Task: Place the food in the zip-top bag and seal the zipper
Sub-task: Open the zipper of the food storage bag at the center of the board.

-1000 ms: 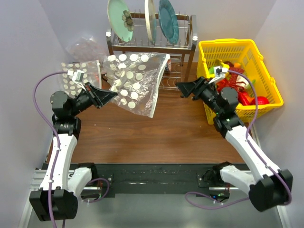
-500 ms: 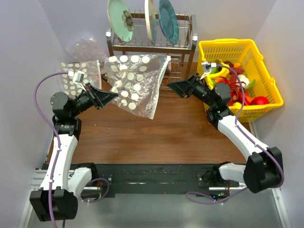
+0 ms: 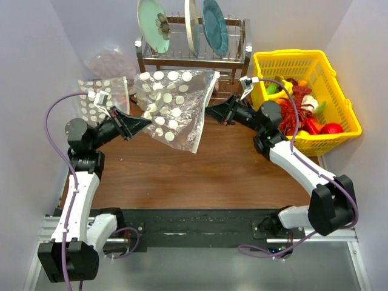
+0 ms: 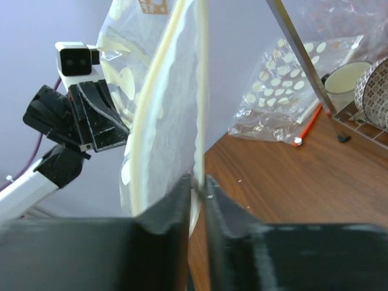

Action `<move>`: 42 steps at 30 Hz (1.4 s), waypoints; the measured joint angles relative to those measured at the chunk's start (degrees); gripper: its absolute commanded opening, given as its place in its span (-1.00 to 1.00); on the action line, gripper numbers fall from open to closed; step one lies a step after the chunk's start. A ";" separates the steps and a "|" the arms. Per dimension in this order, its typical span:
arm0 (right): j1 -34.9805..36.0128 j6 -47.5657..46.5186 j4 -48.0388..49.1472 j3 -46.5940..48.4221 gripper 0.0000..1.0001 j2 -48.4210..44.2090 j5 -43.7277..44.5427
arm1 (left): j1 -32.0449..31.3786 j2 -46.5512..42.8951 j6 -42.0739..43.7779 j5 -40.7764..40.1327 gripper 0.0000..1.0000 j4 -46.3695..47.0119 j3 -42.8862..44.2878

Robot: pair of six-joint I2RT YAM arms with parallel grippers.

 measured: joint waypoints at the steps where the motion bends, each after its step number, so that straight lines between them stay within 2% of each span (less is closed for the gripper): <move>1: 0.00 -0.04 -0.09 0.13 -1.00 0.04 -0.04 | 0.00 0.00 0.02 0.07 -1.00 0.02 0.00; 3: -0.02 0.07 -0.24 0.42 -1.00 0.04 -0.55 | 0.00 0.02 0.04 0.15 -1.00 -0.02 0.00; 5: -0.02 -0.02 -0.90 0.76 -1.00 -0.13 -0.85 | 0.00 0.04 0.17 0.17 -0.91 -0.17 0.00; 8: 0.00 -0.66 -3.91 1.05 -1.00 -1.70 -0.76 | 0.00 0.17 1.79 0.07 -0.27 -1.70 0.04; 9: 0.00 -0.90 -5.29 1.05 -1.00 -2.80 -0.66 | -0.02 0.22 2.67 -0.15 0.21 -2.71 0.11; 10: 0.00 -1.07 -6.67 1.05 -1.00 -4.04 -0.61 | -0.09 0.39 3.76 -0.59 0.40 -4.52 0.39; 12: 0.00 -1.40 -8.50 1.05 -1.00 -6.45 -0.35 | -0.26 0.76 6.78 -2.14 0.66 -8.52 1.53; 17: 0.68 -2.67 -14.75 0.98 -1.00 -12.57 2.27 | -0.42 1.27 14.16 -9.38 0.69 -19.93 6.95; 21: 3.50 -4.22 -21.03 0.98 -1.00 -14.19 5.75 | -3.10 1.14 17.35 -14.62 0.63 -23.45 10.25; 29: 8.17 -5.11 -29.70 -0.66 -1.00 -12.26 11.58 | -22.60 3.63 20.26 -24.83 0.56 -23.52 11.43; 33: 8.50 -5.01 -31.34 -0.98 -1.00 -11.02 12.72 | -29.38 8.15 23.08 -28.94 0.55 -23.63 13.11; 37: 8.81 -4.79 -31.98 -1.01 -1.00 -10.69 12.92 | -33.14 12.13 25.20 -31.76 0.49 -24.13 14.53; 42: 9.11 -4.66 -31.98 -1.01 -1.00 -10.62 12.96 | -34.32 14.21 26.25 -33.70 0.28 -24.17 14.91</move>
